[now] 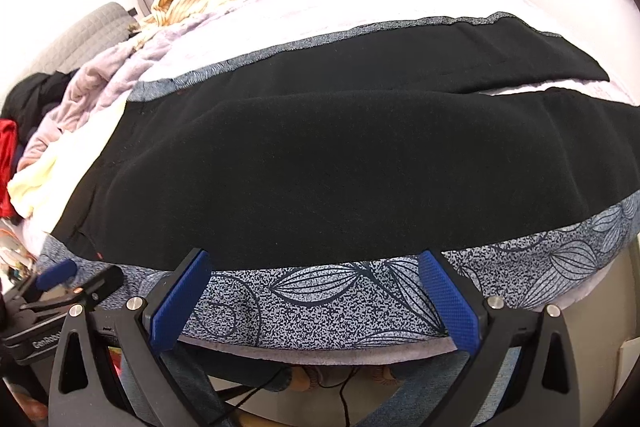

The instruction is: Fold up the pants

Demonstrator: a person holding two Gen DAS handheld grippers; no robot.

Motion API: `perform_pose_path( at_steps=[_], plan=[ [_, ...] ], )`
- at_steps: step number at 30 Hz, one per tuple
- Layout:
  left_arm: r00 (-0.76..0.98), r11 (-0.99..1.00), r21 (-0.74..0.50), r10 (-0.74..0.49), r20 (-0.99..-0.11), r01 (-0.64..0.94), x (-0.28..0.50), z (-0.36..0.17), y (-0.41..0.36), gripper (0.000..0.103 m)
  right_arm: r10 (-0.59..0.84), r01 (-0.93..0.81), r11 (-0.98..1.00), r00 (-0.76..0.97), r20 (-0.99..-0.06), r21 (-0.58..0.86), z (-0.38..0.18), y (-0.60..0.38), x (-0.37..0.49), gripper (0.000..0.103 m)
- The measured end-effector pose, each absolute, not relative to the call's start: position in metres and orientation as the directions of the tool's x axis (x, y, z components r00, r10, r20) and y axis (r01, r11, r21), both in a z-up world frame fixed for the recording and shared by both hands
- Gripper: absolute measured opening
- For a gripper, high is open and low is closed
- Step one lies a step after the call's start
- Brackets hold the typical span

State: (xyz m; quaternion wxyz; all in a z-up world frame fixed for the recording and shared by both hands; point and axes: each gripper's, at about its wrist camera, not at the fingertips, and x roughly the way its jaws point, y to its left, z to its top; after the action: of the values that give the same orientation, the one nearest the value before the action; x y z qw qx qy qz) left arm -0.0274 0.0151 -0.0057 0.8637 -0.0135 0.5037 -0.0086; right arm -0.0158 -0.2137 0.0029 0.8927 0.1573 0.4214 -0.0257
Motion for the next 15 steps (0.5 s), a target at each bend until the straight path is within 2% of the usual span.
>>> perform_pose_path(
  at_steps=[5,15],
  plan=[
    [0.483,0.998,-0.068,-0.061,-0.873,0.004,-0.035,-0.003,0.017,0.102,0.121,0.171,0.940,0.644,-0.755,0.297,0.005,-0.216,-0.019,0.103],
    [0.528,0.999,-0.047,-0.034,-0.848,-0.011,-0.045,0.004,0.017,0.102,0.137,0.178,0.935,0.616,-0.775,0.307,0.009,-0.219,-0.024,0.103]
  ],
)
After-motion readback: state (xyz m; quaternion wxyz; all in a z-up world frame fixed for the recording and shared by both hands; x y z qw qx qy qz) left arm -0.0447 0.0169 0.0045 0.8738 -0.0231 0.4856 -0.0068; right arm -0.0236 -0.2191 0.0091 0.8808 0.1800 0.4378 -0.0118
